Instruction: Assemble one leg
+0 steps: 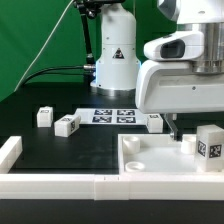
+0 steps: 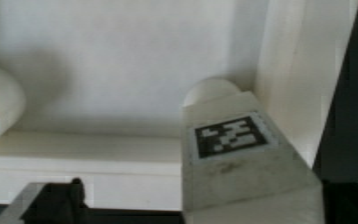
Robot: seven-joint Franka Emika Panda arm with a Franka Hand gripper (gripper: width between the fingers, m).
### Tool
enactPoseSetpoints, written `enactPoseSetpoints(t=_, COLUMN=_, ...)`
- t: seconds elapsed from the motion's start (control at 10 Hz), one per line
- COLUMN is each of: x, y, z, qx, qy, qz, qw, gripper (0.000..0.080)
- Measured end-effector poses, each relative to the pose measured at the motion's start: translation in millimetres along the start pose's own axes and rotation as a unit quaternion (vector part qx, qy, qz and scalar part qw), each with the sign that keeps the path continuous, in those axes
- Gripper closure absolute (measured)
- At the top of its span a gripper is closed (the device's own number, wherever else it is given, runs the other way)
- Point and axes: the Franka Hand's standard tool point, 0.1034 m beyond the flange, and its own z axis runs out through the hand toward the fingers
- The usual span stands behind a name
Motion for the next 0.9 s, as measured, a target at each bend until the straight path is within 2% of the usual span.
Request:
enactPoseSetpoints(t=0.1, x=0.0, y=0.1, z=0.0, qx=0.0, qy=0.0, qz=0.0, qw=1.0, gripper=0.0163)
enactPoseSetpoints(t=0.3, x=0.0, y=0.1, z=0.0, qx=0.0, qy=0.0, qz=0.0, qw=1.0, gripper=0.0513)
enactPoseSetpoints(t=0.5, x=-0.2, y=0.1, z=0.2, qx=0.0, qy=0.0, qz=0.024, qw=1.0, gripper=0.0509)
enactPoseSetpoints(t=0.7, x=-0.4, y=-1.9, z=0.1, qx=0.001, qy=0.0, qz=0.117, qw=0.993, gripper=0.0509)
enactPoseSetpoints(t=0.9, x=-1.7, y=-3.6, z=0.0, qx=-0.006, qy=0.0, qz=0.252, qw=0.968, gripper=0.0509)
